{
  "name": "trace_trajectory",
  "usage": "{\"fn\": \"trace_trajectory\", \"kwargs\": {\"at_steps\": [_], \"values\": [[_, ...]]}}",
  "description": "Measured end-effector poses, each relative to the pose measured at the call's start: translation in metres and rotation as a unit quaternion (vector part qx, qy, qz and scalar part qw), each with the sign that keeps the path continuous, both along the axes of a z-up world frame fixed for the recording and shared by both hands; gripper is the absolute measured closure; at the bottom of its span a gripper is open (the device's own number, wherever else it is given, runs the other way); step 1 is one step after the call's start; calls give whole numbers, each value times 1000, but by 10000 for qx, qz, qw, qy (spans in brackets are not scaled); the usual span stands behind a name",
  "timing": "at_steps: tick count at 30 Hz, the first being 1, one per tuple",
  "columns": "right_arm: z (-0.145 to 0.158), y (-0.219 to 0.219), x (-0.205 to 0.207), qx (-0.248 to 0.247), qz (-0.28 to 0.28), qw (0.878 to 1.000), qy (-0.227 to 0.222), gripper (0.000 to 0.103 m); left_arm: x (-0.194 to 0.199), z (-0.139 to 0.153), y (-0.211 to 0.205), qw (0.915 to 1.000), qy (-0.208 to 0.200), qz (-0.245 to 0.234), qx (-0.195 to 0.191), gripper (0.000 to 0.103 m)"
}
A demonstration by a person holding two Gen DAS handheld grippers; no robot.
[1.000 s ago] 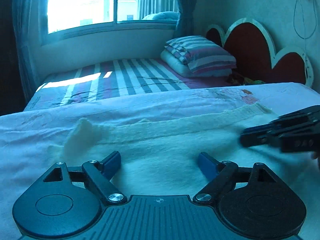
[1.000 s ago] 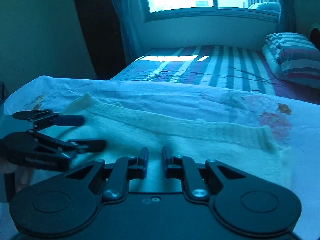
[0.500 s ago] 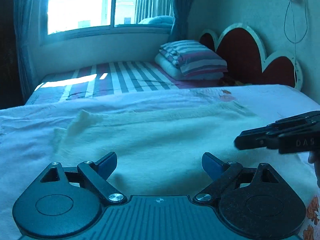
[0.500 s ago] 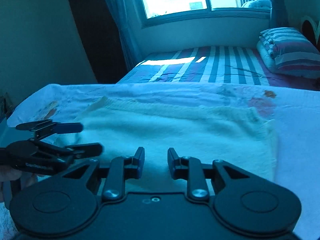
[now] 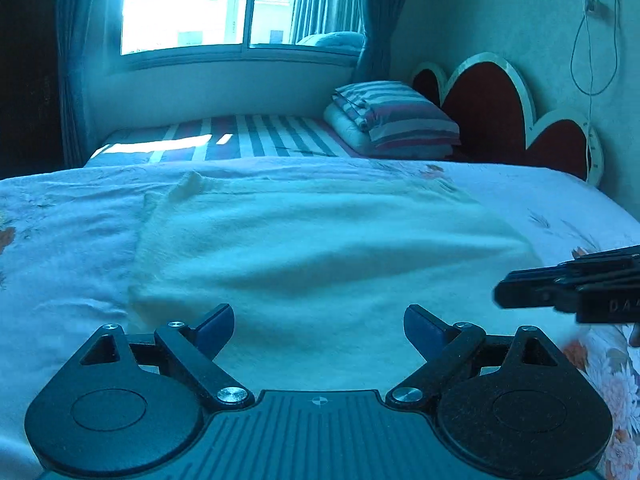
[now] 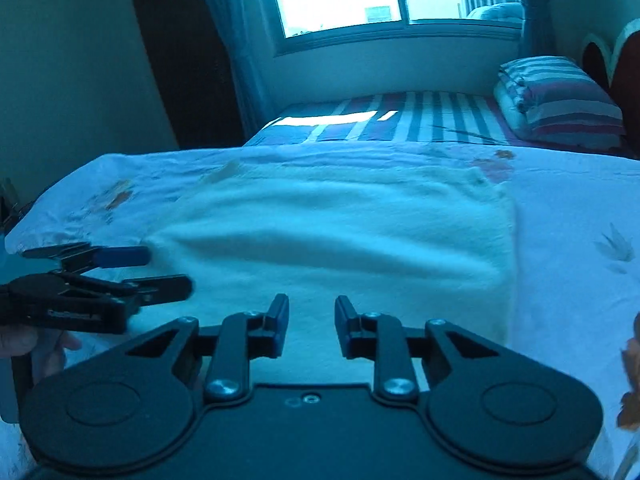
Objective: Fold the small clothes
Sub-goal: 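Smooth the folded sweater flat with both open grippers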
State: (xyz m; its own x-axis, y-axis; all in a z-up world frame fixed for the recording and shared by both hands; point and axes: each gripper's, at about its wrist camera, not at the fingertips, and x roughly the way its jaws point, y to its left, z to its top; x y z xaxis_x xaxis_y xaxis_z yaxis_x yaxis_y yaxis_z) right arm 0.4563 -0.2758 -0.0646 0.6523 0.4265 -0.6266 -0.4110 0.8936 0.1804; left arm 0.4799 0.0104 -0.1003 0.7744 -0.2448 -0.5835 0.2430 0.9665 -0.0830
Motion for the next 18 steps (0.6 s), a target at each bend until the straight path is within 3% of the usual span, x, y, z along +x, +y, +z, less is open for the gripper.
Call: {"fn": "trace_trajectory", "kwargs": {"at_steps": [4, 9, 18], "values": [[-14, 18, -13, -219, -76, 9997, 63, 77, -9, -12, -5, 9985, 265, 383, -287, 12], [-21, 29, -18, -549, -77, 9985, 25, 75, -15, -25, -20, 9983, 280, 437, 283, 12], [-25, -27, -29, -996, -584, 9933, -12, 76, -27, -20, 12, 9970, 349, 511, 472, 12]]}}
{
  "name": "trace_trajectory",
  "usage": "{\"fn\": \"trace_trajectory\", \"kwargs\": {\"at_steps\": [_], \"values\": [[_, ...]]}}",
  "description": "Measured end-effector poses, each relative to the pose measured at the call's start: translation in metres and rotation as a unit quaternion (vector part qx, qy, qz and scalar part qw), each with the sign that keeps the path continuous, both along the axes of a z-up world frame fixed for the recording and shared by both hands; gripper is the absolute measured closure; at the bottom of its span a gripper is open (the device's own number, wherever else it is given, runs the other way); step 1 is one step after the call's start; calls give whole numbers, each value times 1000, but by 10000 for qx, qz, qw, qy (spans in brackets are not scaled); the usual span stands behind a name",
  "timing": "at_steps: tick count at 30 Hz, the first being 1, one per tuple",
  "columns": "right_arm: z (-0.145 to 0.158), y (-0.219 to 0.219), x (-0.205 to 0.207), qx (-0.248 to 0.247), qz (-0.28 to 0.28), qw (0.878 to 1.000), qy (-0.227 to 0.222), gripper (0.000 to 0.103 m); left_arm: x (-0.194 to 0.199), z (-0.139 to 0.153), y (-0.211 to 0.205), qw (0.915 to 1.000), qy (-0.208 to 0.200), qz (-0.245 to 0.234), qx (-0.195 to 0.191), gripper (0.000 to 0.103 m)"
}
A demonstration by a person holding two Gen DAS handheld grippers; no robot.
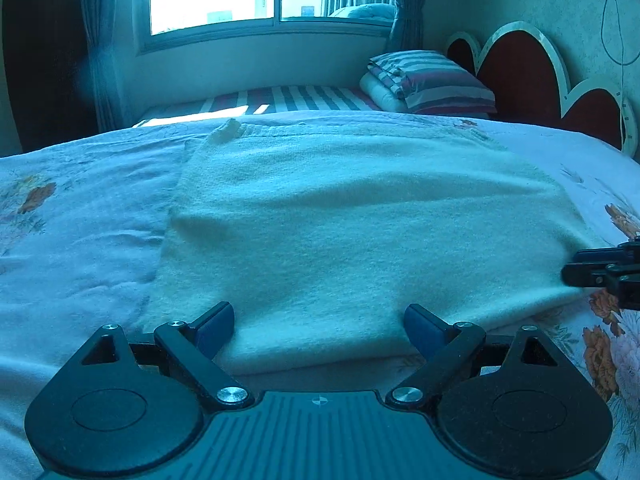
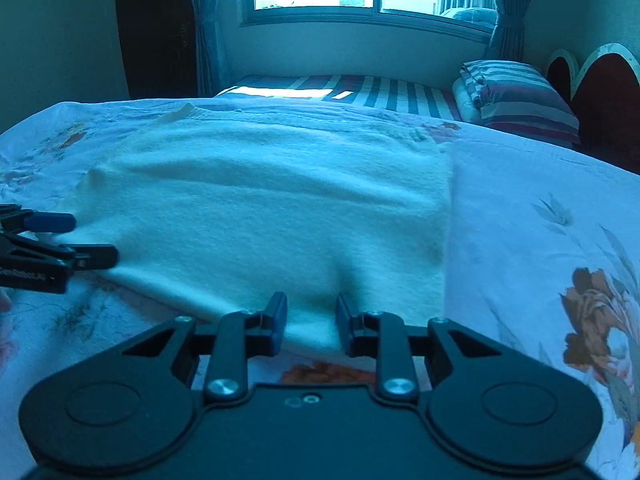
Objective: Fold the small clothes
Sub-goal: 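Smooth the folded sweater flat with both open grippers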
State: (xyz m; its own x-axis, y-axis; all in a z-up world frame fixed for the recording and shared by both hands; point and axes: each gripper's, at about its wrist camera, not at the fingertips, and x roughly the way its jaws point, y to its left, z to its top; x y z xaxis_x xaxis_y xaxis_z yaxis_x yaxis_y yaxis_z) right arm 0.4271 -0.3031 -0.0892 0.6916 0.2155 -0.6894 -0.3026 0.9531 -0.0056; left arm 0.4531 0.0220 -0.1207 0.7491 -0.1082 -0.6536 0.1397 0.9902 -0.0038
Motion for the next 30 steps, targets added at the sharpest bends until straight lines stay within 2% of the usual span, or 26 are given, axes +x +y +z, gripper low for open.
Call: {"fn": "trace_trajectory", "kwargs": {"at_steps": [4, 9, 12, 13, 14, 16, 19, 21, 22, 24, 27, 28, 30], "values": [[-1, -23, -5, -28, -115, 9999, 17, 76, -6, -1, 13, 10000, 29, -1, 40, 11], [-1, -13, -6, -283, -45, 9996, -14, 75, -10, 4, 15, 10000, 27, 42, 80, 11], [16, -18, -16, -23, -141, 9994, -317, 74, -15, 8, 22, 9996, -80, 231, 159, 11], [17, -21, -17, 63, -181, 9992, -338, 74, -15, 5, 26, 9995, 1, 274, 138, 11], [15, -23, -16, 74, -223, 9993, -280, 74, -13, 0, 30, 9993, 120, 312, 155, 11], [-2, -26, -7, -24, -293, 9994, 170, 74, -14, -6, 38, 9989, 222, 389, 139, 6], [4, -30, -13, 113, -346, 9993, 82, 74, -23, -1, 49, 9979, 212, 617, -23, 6], [14, -31, -22, 268, -339, 9990, -126, 73, -32, 4, 58, 9965, 134, 713, -404, 6], [18, -30, -26, 297, -361, 9987, -201, 73, -36, 5, 66, 9933, 188, 813, -797, 6], [22, -29, -30, 393, -387, 9981, -276, 73, -43, 3, 77, 9836, 174, 907, -1548, 6], [26, -26, -36, 561, -397, 9970, -368, 73, -45, -4, 85, 9696, 170, 1015, -2221, 7], [27, -25, -37, 576, -386, 9968, -397, 73, -43, -9, 88, 9599, 210, 1075, -2581, 14], [28, -21, -36, 622, -372, 9964, -445, 73, -39, -19, 95, 9395, 282, 1262, -3171, 23]]}}
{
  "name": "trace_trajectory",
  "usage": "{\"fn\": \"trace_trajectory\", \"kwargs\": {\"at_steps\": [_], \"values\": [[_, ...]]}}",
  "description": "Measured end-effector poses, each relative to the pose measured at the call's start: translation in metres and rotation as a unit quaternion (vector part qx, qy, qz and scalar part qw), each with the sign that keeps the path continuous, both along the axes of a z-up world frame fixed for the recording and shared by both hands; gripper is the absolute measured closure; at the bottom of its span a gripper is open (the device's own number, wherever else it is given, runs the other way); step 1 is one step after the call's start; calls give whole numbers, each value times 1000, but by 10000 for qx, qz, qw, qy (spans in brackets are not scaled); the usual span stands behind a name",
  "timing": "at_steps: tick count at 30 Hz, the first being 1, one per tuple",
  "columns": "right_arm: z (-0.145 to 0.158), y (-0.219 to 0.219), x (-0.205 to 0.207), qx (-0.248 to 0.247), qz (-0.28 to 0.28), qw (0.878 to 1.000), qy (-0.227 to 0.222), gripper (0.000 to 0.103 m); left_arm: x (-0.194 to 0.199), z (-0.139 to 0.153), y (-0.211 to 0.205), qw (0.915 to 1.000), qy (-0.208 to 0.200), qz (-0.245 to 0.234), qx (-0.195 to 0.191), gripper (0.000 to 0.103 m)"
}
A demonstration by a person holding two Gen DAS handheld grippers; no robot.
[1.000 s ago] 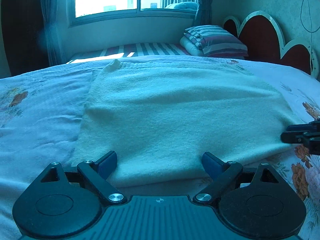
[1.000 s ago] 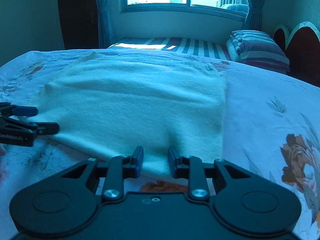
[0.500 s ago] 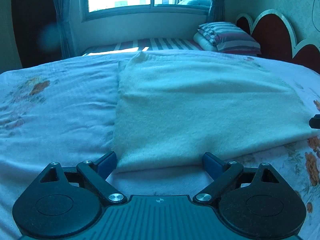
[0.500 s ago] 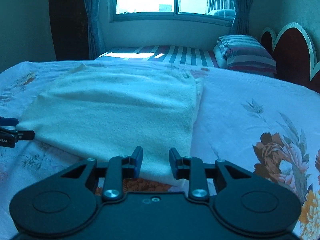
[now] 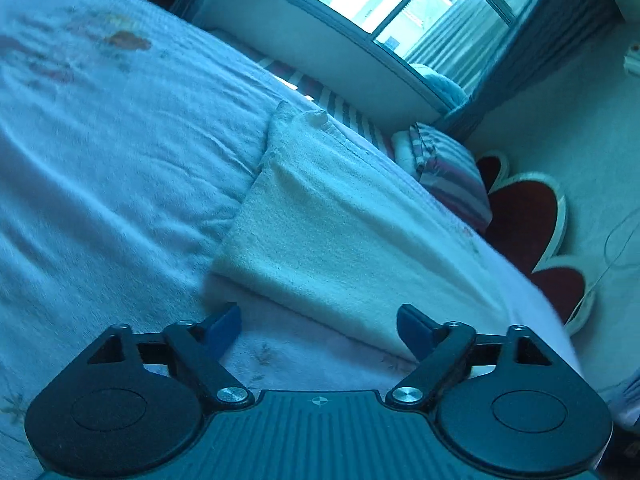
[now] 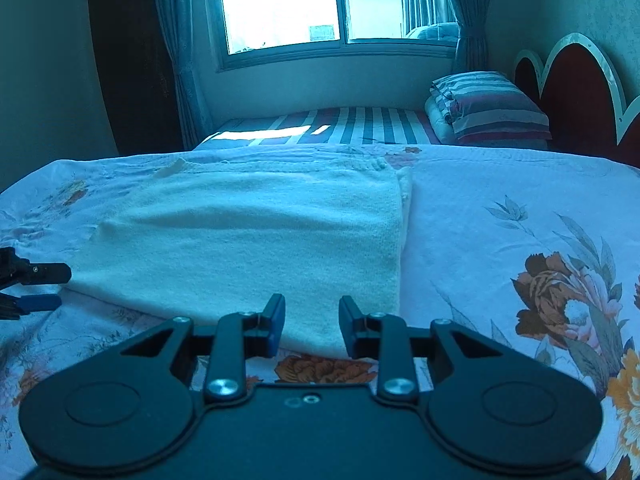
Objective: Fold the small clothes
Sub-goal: 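Smooth the folded sweater flat with both open grippers, then grasp the sweater strip's end with the left gripper and fold it over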
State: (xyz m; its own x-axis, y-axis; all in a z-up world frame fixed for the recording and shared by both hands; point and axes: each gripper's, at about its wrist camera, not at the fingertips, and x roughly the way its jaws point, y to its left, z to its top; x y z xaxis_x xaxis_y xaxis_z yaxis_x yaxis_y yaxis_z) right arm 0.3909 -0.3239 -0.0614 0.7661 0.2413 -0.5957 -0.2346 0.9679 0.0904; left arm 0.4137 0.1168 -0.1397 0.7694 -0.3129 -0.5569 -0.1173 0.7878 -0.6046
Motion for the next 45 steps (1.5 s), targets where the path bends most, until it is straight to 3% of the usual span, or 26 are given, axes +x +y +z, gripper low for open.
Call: {"fn": "trace_trajectory", "kwargs": {"at_steps": [4, 9, 12, 14, 16, 18, 20, 31, 35, 38, 45], "values": [[1, 10, 6, 147, 22, 9999, -24, 73, 2, -23, 15, 9900, -62, 523, -1310, 23], [-1, 27, 26, 277, 176, 9995, 6, 74, 18, -31, 4, 9897, -251, 531, -1302, 23], [-1, 41, 47, 450, 350, 9984, 69, 84, 27, -36, -3, 9870, -443, 717, -1372, 24], [-2, 53, 65, 498, 424, 9978, 93, 93, 35, -39, -8, 9871, -455, 811, -1303, 39], [-3, 61, 80, 588, 472, 9971, 96, 95, 46, -50, -9, 9847, -357, 954, -1411, 72], [-6, 70, 94, 646, 498, 9966, 129, 97, 52, -61, -6, 9798, -257, 1169, -1605, 92], [-8, 77, 105, 773, 571, 9952, 175, 97, 53, -66, -5, 9766, -339, 1229, -1732, 94], [-38, 100, 132, 896, 638, 9923, 578, 98, 64, -63, -7, 9827, -392, 1092, -1444, 94], [-30, 97, 130, 981, 501, 9931, 414, 97, 65, -58, -8, 9838, -454, 1138, -1310, 96], [-44, 102, 137, 819, 434, 9934, 676, 100, 67, -56, -7, 9850, -535, 1058, -1252, 96], [-40, 114, 135, 508, 276, 9960, 676, 101, 73, -57, 4, 9872, -435, 770, -1326, 96]]}}
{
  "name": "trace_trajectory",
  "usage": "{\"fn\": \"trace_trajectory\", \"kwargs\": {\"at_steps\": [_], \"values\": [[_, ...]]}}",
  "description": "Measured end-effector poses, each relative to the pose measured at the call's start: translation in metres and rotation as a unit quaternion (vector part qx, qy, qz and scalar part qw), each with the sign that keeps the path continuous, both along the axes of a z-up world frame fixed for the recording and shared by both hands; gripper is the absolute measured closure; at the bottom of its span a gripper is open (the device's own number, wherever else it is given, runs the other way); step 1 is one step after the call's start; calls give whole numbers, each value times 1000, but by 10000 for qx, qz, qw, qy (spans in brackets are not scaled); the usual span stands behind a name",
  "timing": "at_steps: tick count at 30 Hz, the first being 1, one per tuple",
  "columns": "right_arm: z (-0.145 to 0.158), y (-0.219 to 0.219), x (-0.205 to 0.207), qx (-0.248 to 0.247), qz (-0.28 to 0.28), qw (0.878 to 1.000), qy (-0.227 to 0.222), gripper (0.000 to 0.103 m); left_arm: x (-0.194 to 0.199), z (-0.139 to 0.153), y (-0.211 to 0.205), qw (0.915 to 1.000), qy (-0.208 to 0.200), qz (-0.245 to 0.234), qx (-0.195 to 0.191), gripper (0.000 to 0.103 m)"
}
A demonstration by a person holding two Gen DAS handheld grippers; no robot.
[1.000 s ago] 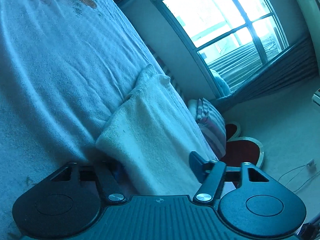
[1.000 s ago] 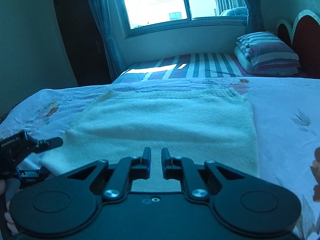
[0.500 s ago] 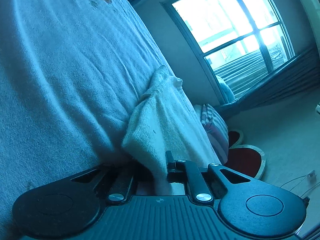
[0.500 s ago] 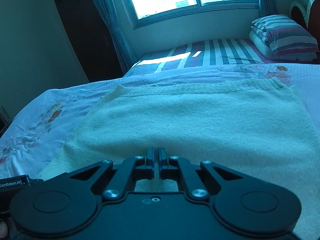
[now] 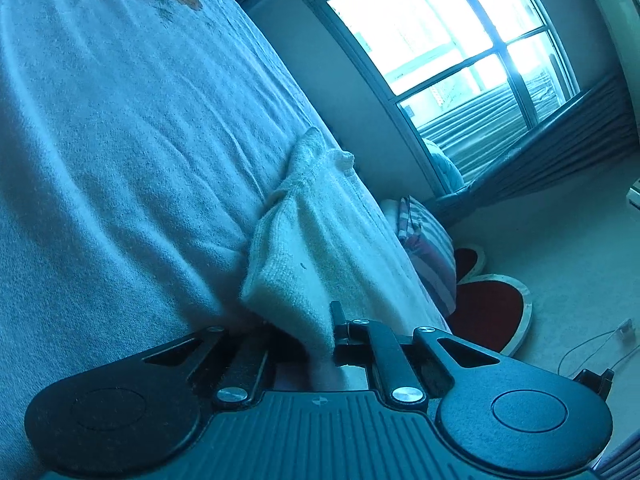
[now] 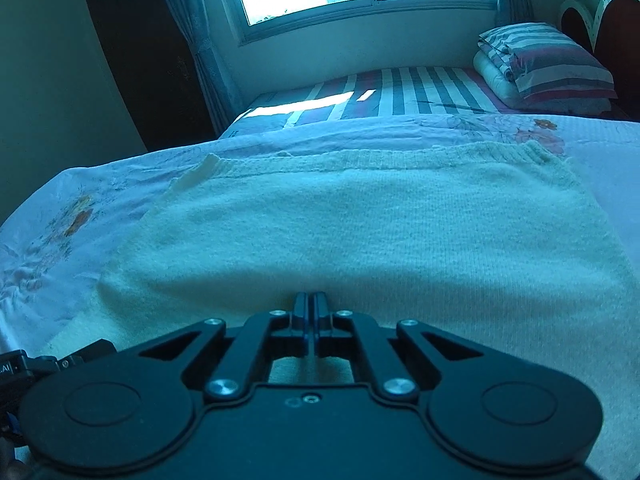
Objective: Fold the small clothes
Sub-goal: 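Grasp the sweater strip's end with the left gripper and fold it over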
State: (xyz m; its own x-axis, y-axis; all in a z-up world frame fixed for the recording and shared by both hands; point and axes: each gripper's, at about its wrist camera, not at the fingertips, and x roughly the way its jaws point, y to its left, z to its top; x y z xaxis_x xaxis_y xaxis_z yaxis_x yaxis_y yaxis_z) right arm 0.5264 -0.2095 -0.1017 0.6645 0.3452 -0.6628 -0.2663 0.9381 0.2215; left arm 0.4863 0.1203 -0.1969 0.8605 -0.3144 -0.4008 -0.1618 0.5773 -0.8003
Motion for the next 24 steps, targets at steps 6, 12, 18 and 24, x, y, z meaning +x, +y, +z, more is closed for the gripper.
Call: {"fn": "trace_trajectory", "kwargs": {"at_steps": [6, 12, 18, 24], "values": [[2, 10, -5, -126, -204, 9996, 130, 97, 5, -5, 11, 9997, 74, -137, -178, 96], [-3, 8, -6, -30, -327, 9994, 67, 99, 4, 5, 8, 9997, -116, -188, 108, 97], [-7, 6, -6, 125, -413, 9991, -18, 100, 17, 65, -12, 9852, -510, -895, 1372, 97], [9, -62, -6, 1767, -981, 9790, 256, 90, 48, 115, -53, 9591, -488, -1748, 2174, 97]]}}
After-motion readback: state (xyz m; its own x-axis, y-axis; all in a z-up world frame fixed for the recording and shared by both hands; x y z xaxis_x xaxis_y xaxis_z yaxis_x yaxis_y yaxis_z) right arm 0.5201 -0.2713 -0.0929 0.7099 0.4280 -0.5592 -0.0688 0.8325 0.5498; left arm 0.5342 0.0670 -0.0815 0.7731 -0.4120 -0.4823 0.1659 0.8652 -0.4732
